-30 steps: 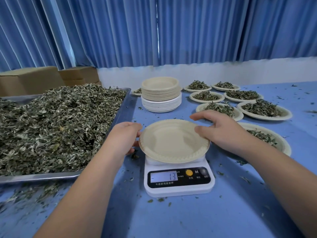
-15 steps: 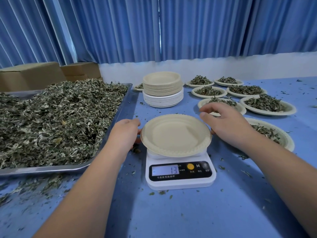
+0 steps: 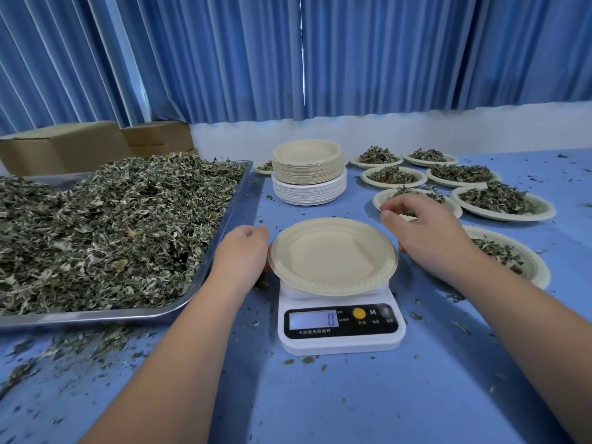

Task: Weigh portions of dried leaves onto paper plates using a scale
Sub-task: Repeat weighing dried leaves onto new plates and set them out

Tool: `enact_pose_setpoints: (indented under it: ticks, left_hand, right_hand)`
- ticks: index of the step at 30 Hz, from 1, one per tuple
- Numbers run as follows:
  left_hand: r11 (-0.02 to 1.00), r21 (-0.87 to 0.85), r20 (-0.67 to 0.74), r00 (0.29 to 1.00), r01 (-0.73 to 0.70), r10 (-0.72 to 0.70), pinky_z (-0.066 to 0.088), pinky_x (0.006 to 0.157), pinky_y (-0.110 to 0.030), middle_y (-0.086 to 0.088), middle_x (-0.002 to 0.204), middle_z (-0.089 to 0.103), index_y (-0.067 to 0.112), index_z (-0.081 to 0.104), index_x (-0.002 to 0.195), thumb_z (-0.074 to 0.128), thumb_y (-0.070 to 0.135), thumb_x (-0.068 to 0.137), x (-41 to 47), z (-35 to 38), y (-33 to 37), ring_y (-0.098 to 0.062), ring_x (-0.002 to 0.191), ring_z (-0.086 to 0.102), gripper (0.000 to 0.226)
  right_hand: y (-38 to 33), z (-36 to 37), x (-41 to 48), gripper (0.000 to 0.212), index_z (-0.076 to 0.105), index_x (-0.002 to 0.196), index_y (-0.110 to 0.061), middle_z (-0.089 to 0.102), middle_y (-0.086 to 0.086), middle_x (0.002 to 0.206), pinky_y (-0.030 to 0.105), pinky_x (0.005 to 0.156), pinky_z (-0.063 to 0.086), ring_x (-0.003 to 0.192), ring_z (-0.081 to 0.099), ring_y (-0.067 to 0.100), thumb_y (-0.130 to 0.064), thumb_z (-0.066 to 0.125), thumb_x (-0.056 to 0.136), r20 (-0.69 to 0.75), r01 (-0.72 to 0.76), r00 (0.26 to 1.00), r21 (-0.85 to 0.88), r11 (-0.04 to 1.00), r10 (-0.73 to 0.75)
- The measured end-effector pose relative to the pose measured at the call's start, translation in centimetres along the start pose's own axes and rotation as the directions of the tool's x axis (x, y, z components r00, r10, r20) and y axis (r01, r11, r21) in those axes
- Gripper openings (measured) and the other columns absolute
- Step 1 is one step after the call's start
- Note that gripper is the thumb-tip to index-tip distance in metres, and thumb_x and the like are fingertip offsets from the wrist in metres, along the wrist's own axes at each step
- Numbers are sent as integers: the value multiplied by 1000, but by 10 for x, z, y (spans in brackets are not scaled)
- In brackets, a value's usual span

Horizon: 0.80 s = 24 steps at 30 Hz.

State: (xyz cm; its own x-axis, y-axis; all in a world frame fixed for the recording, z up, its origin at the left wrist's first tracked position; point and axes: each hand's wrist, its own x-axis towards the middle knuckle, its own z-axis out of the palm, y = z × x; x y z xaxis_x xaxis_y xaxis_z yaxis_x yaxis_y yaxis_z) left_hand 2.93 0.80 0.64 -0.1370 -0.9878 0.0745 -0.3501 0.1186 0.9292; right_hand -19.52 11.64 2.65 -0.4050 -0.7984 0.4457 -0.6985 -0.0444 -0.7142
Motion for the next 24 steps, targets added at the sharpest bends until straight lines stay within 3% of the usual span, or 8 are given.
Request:
enact_pose_setpoints:
  ticks: [3,8,11,16,19,21,22,24]
  left_hand:
    - [998,35,-34,998,-49,50,38,65,-34,-18,100,68,12,59,92,44,36,98,-3,0,2,-22,71,50,28]
    - [996,26,-60,994,-87,89,50,71,-36,0,92,65,20,63,96,47,34,97,-8,0,6,-24,82,63,21]
    - [983,93,-85,983,-156,164,44,63,-28,5,92,62,21,62,99,47,31,97,-12,-3,12,-13,79,59,18]
    - [927,248,-190,924,-282,332,40,64,-28,7,85,62,24,64,89,49,27,95,-20,-37,31,-14,79,58,17]
    - [858,507,-265,931,-87,251,49,71,-34,2,94,62,29,58,88,43,40,92,-21,-76,23,-22,82,60,19]
    - [679,725,-222,972,110,80,50,85,-41,-7,108,60,24,58,104,37,51,93,-22,-94,12,-29,95,58,36]
    - [605,781,-185,983,157,-15,48,91,-43,-11,118,58,21,56,115,34,57,94,-22,-98,6,-32,104,57,48]
    - [554,818,-98,987,151,-125,43,97,-38,-14,133,54,15,51,130,28,64,95,-24,-100,-1,-33,119,52,64]
  right_hand:
    - [0,1,0,6,62,97,-23,56,-18,94,29,81,43,80,54,13,-21,57,95,-6,4,1000,4,1000,-4]
    - [3,0,2,7,62,97,-25,54,-23,93,27,80,39,79,51,-1,-22,56,95,-22,20,1000,-35,999,-20]
    - [3,-1,2,9,60,93,-30,53,-24,94,24,78,36,83,51,-7,-22,56,95,-31,31,999,-29,999,-32]
    - [1,0,0,9,60,93,-30,51,-24,94,23,72,36,86,50,-7,-22,56,96,-33,36,999,-17,999,-37]
    - [2,-1,2,8,61,94,-29,52,-23,95,21,71,35,86,50,-8,-23,55,95,-35,51,998,-29,998,-52]
    - [3,-1,5,8,61,95,-28,53,-20,96,23,75,34,88,50,-8,-24,55,96,-27,52,998,-31,998,-53]
    - [3,0,5,8,61,95,-27,53,-19,97,24,77,35,88,51,-4,-24,55,96,-20,52,998,-37,998,-53]
    - [3,1,4,8,62,97,-26,52,-20,95,26,81,35,90,52,4,-23,55,96,-3,53,999,-53,997,-53]
